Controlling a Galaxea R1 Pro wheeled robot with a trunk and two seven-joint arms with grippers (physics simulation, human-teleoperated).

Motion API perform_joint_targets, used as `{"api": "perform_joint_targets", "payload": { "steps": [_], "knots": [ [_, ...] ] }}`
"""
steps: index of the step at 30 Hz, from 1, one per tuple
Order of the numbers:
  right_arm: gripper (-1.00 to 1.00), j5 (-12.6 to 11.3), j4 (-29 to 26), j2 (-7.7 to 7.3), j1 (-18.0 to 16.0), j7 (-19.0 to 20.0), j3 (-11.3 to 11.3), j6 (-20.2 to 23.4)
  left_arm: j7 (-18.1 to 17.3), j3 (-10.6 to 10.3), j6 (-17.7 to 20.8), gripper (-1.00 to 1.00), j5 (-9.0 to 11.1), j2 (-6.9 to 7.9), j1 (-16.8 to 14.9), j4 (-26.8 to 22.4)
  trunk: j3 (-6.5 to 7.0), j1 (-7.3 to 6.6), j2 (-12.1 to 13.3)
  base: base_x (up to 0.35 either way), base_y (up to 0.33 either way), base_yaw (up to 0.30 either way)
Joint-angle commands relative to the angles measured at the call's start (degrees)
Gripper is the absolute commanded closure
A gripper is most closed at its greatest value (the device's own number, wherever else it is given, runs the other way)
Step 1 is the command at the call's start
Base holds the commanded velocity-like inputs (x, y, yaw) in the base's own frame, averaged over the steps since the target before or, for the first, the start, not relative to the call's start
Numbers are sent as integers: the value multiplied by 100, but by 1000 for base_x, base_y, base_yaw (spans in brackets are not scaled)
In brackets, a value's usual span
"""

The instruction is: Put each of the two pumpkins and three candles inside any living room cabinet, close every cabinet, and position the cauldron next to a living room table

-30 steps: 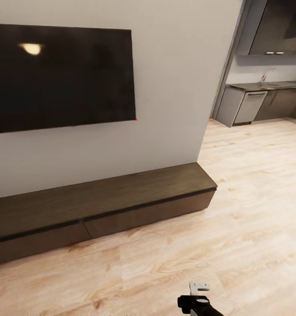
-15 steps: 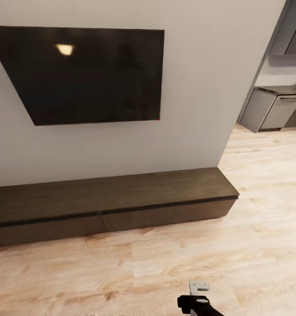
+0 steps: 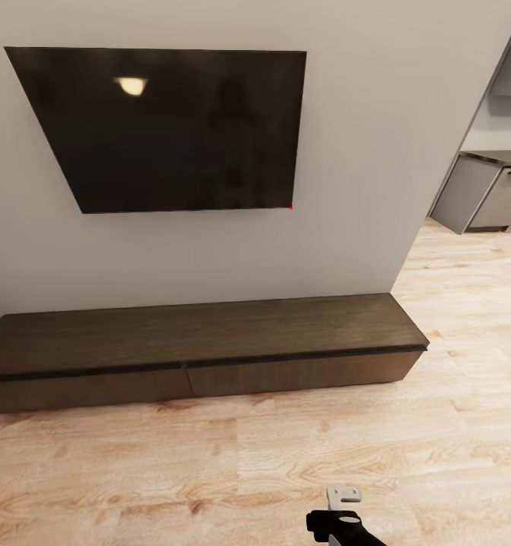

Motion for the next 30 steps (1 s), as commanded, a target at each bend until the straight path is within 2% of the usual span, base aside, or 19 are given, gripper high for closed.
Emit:
{"api": "perform_joint_targets", "payload": {
  "steps": [1,9,18,25,30],
  "knots": [
    [-100,-41,-12,-4,-1,-39,47,34,27,-50,-14,-100,35,0,-2,-2,-5,0,-3,0,0,7],
    [-100,-48,-11,-11,-1,-39,43,35,27,-50,-14,-100,35,2,-2,-2,1,0,-3,0,0,-9],
    [-100,-44,-11,-18,-1,-39,40,33,26,-50,-14,-100,35,-2,-2,-2,55,0,-3,0,0,-150],
    [-100,-42,-11,-7,-1,-39,48,33,27,-50,-14,-100,35,2,-2,-1,66,0,-3,0,0,-43],
    [-100,-19,60,-32,-98,-57,120,2,-13,-59,-39,-100,20,30,-68,-32,66,0,-3,0,0,0]
  ]
}}
